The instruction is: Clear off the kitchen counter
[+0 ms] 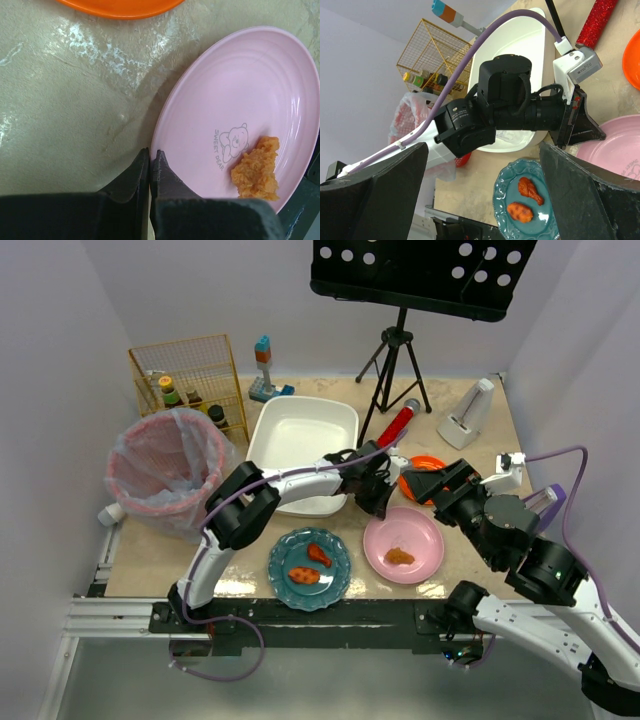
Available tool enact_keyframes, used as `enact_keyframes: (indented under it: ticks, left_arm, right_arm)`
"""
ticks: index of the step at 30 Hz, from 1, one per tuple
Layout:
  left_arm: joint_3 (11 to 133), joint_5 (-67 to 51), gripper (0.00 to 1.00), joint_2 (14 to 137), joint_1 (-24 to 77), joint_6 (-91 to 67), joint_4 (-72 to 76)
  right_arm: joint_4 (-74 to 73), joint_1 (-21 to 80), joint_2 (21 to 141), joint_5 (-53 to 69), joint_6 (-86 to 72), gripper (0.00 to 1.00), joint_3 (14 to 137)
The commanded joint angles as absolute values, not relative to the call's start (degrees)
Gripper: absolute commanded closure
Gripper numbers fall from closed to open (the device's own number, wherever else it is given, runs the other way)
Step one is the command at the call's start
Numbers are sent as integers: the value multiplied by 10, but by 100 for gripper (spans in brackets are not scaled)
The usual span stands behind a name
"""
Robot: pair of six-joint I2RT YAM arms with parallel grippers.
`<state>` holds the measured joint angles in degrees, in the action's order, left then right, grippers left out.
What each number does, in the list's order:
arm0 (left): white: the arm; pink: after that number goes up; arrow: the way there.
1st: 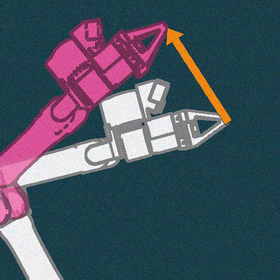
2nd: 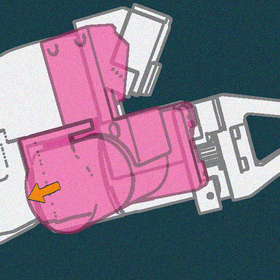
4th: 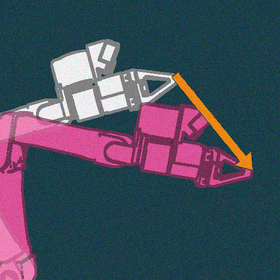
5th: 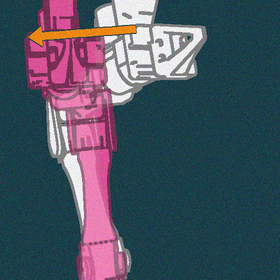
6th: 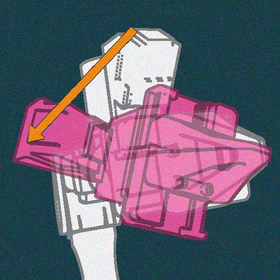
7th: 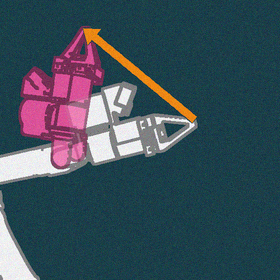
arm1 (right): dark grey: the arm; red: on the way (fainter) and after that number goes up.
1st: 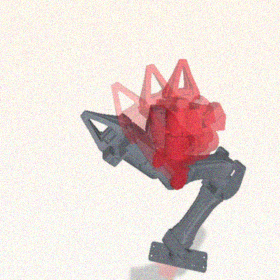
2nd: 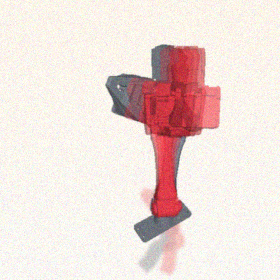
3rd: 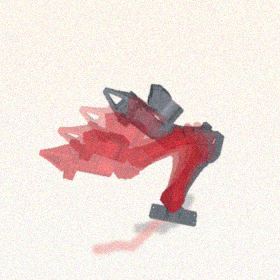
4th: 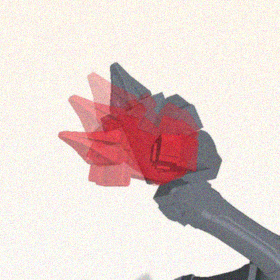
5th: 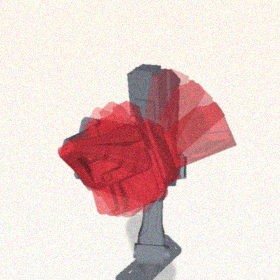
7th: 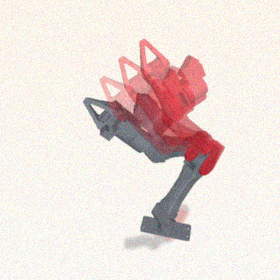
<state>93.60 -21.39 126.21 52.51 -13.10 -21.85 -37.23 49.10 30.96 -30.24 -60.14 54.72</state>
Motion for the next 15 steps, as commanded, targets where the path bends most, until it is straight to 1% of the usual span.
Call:
enact_keyframes:
  ticks: [1, 8, 15]
  left_arm:
    - [954, -232, 100, 1225, 525, -132, -220]
    - [957, -275, 100, 1203, 496, -156, -214]
    - [992, -265, 100, 1178, 470, -160, -258]
  right_arm:
    - [-367, 490, 304, -303, -595, 2, 552]
    - [-370, 490, 305, -308, -593, 2, 555]
    - [-379, 490, 299, -316, -599, 2, 553]
